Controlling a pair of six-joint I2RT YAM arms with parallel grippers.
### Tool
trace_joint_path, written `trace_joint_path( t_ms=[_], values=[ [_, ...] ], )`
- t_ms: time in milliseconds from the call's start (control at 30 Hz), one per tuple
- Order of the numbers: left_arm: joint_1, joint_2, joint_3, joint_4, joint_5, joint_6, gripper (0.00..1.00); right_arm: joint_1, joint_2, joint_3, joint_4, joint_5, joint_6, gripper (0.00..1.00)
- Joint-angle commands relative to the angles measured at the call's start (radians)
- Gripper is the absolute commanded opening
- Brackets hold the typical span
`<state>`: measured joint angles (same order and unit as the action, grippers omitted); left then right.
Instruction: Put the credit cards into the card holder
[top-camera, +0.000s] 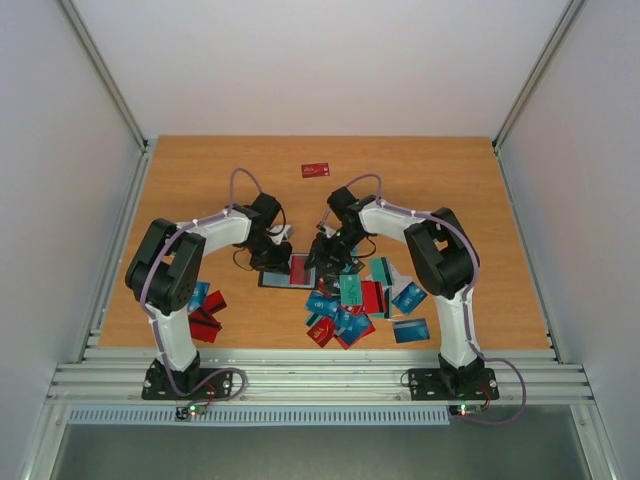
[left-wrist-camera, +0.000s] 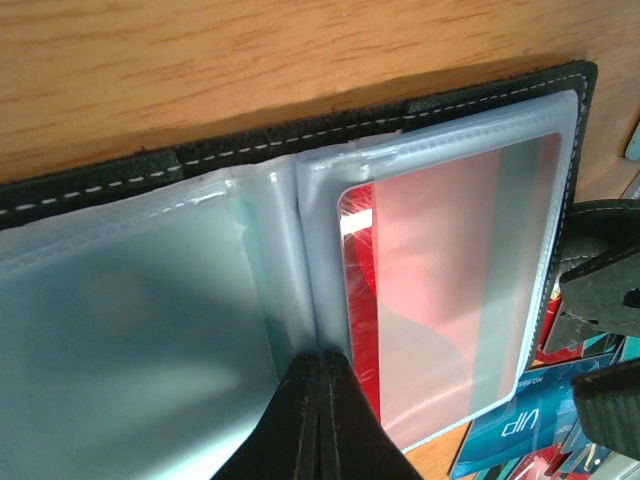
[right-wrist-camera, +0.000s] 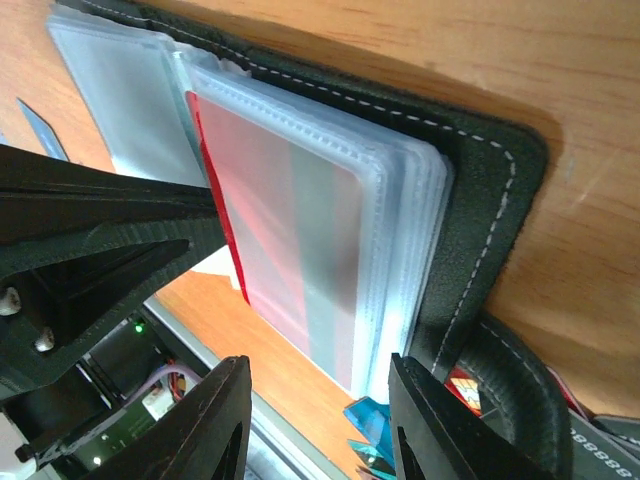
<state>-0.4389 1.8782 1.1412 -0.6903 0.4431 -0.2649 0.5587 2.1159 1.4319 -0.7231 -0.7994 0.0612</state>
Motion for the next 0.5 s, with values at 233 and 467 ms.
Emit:
trace_joint_path(
  t_ms=[233,467],
  values=[
    [-0.012,0.056,-0.018,0.031,0.008,0.001,0.00,0.014,-0.024,0.046,-0.016,0.009,-0.007,0.39],
    [-0.012,0.059,-0.014,0.025,0.009,0.009,0.00,0.026,0.020,0.052,-0.013,0.016,-0.011,0.39]
  ],
)
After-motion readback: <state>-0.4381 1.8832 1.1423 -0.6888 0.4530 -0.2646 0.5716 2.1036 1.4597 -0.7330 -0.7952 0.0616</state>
